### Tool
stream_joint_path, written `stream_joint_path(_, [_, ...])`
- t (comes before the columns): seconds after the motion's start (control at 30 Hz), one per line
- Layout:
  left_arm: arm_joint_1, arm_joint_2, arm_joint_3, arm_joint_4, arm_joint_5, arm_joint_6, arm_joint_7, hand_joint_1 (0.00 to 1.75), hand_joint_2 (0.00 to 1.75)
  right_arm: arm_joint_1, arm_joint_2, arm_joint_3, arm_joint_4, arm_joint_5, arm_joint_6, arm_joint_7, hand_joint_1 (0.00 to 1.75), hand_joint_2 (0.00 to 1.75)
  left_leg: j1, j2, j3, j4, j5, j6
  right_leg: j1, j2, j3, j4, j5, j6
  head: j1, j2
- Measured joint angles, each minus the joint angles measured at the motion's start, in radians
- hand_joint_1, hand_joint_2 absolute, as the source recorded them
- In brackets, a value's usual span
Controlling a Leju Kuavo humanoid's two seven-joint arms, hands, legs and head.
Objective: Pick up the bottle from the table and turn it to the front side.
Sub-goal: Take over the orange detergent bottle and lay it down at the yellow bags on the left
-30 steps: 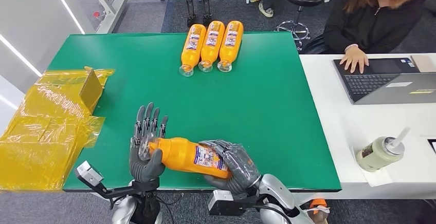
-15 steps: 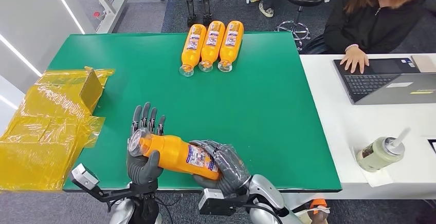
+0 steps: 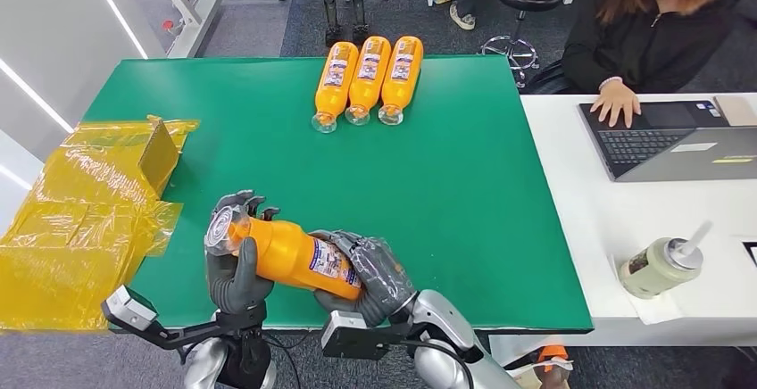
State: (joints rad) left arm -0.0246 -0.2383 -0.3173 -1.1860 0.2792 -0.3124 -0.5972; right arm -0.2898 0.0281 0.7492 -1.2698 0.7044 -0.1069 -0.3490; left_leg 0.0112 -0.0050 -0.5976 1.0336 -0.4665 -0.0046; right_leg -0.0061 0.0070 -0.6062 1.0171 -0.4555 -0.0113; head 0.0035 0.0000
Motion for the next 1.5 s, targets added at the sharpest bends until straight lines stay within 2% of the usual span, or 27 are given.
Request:
stream_joint_path(0.43, [-0.001, 0.002, 0.018, 0.000, 0.008, 0.012, -0.012, 1.75, 1.75, -0.035, 0.018, 0.002, 0.049, -0.002, 0.012, -0.025, 1.37, 1.75, 0.000, 0.000, 0.000, 0.000, 0.000, 0.000, 0.000, 0.000, 0.000, 0.000, 0.000, 0.000, 0.000, 0.000])
stream_joint_path(0.47, [-0.001, 0.002, 0.019, 0.000, 0.008, 0.012, -0.012, 1.75, 1.75, -0.037, 0.019, 0.003, 0.051, -0.002, 0.013, -0.025, 1.17, 1.75, 0.000, 0.000, 0.000, 0.000, 0.000, 0.000, 0.000, 0.000, 0.000, 0.000, 0.000, 0.000, 0.000, 0.000])
stream_joint_path(0.57, [-0.001, 0.002, 0.020, 0.000, 0.012, 0.012, -0.012, 1.75, 1.75, -0.040, 0.020, 0.006, 0.054, -0.002, 0.014, -0.024, 0.14, 1.75, 0.000, 0.000, 0.000, 0.000, 0.000, 0.000, 0.000, 0.000, 0.000, 0.000, 0.000, 0.000, 0.000, 0.000])
stream_joint_path(0.6, [-0.001, 0.002, 0.020, 0.000, 0.013, 0.012, -0.012, 1.75, 1.75, -0.040, 0.020, 0.006, 0.054, -0.002, 0.014, -0.023, 0.00, 1.75, 0.000, 0.000, 0.000, 0.000, 0.000, 0.000, 0.000, 0.000, 0.000, 0.000, 0.000, 0.000, 0.000, 0.000])
stream_joint_path(0.93, [0.001, 0.000, 0.013, 0.000, 0.025, 0.009, 0.002, 1.75, 1.75, -0.041, 0.048, 0.016, 0.047, 0.006, 0.007, -0.001, 0.00, 1.75, 0.000, 0.000, 0.000, 0.000, 0.000, 0.000, 0.000, 0.000, -0.001, 0.000, 0.000, 0.000, 0.000, 0.000])
stream_joint_path(1.27, [0.000, 0.000, 0.009, 0.003, 0.028, 0.011, 0.003, 1.75, 1.75, -0.039, 0.049, 0.016, 0.045, 0.031, -0.011, 0.006, 0.00, 1.75, 0.000, 0.000, 0.000, 0.000, 0.000, 0.000, 0.000, 0.000, -0.001, 0.000, 0.000, 0.000, 0.000, 0.000])
stream_joint_path(1.5, [-0.004, 0.004, -0.001, 0.004, -0.078, 0.118, -0.042, 1.75, 1.75, -0.035, 0.049, 0.016, 0.049, 0.017, -0.033, -0.012, 0.00, 1.75, 0.000, 0.000, 0.000, 0.000, 0.000, 0.000, 0.000, 0.000, -0.001, 0.000, 0.000, 0.000, 0.000, 0.000])
